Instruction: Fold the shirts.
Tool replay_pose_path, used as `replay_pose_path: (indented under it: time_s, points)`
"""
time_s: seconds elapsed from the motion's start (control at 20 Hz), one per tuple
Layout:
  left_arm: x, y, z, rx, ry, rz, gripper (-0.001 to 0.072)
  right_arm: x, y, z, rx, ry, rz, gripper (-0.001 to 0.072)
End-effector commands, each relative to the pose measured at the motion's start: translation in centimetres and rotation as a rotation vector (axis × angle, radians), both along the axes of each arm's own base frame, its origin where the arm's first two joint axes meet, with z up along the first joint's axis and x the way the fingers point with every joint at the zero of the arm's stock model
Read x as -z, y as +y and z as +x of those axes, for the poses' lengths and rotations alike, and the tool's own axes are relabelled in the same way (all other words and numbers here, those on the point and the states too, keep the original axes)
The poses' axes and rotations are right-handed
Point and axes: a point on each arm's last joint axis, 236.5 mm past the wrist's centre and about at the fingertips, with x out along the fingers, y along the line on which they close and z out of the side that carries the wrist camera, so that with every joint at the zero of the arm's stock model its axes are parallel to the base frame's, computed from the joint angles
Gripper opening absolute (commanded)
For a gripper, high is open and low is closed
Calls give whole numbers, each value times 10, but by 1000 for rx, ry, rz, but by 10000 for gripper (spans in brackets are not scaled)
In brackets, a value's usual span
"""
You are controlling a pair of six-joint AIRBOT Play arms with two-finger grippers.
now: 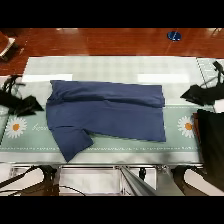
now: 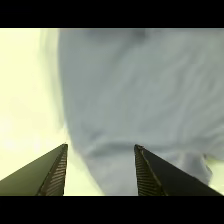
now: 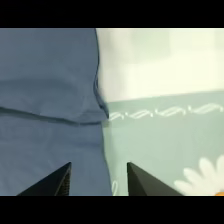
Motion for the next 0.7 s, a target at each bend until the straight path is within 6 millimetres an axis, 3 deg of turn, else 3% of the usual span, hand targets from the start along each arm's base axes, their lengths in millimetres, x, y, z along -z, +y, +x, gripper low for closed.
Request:
replay_pose_path:
  time_s: [0.0,0.1,0.25,0.35,0.55,0.65]
  points:
    - [29,-10,-61,-195,79,-167,511,15,19,-41,112,-111,28,407]
    - [43,-17,-77,-236,122,-203,511,31,41,-63,116,-99,75,407]
    - [53,-35,-75,-221,101,-247,511,44,67,-77,120,-81,157,407]
    - [58,-50,-69,-203,66,-278,510,46,76,-77,110,-83,168,406]
    - [77,-73,-81,-128,118,-295,509,39,82,-66,144,-115,206,407]
    - [81,-79,-76,-109,109,-286,490,32,81,-57,189,-144,236,406]
